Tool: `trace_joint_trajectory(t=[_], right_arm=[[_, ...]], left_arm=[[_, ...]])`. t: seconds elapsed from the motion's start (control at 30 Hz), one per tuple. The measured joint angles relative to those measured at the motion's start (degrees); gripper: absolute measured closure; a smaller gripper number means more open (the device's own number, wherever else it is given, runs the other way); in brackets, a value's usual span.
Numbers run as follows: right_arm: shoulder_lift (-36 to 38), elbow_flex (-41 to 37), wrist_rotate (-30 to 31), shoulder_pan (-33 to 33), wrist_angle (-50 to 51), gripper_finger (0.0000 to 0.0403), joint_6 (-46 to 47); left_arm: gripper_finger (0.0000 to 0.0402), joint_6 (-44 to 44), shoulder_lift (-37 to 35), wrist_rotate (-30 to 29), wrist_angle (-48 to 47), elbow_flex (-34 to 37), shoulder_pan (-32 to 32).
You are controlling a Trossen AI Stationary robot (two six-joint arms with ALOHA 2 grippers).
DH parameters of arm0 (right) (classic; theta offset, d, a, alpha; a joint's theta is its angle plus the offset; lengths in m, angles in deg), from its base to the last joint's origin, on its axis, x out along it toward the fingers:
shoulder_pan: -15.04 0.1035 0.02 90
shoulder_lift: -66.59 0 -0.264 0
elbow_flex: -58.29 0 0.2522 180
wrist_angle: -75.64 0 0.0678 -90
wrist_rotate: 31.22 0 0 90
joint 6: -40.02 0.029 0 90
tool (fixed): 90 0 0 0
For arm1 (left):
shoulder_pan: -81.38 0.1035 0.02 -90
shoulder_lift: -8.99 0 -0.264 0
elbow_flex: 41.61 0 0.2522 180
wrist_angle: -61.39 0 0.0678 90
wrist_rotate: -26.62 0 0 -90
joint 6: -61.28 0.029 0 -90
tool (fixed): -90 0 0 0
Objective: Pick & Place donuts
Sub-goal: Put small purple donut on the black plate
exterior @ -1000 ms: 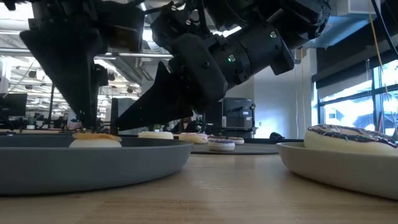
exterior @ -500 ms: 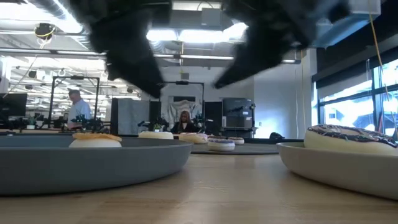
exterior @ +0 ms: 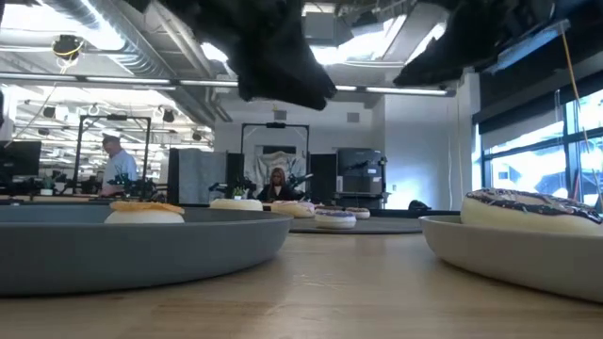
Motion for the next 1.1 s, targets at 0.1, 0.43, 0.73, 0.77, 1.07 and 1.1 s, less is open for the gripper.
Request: trace_joint_trajectory(t=[0.1,0.43,0.73,0.77,1.07,1.1], right_arm=[[2.0,-0.5,0.1,0.0,0.1,0.0245,-1.1],[1.8,-0.6,0.9,0.0,3.3,0.0245,-1.5],[1.8,-0.6,0.9,0.0,3.9,0.0245,-1.7],[1.8,-0.6,0.9,0.0,3.9,0.0245,-1.7],[1.8,-0.6,0.9,0.0,4.0,0.0245,-1.7],[1.8,-0.6,0.9,0.0,4.0,0.0245,-1.7]], left_arm=[[0.0250,-1.9,0.7,-0.5,0.3,0.0,3.4],[0.0258,-7.3,6.4,6.9,1.0,0.0,11.4],[0.0258,-6.5,12.3,6.3,3.9,0.0,12.5],[0.0258,-6.5,12.8,6.2,4.5,0.0,12.6],[0.0258,-7.0,15.9,5.3,5.7,0.0,12.6],[0.0258,-7.2,16.1,5.3,5.7,0.0,12.6]])
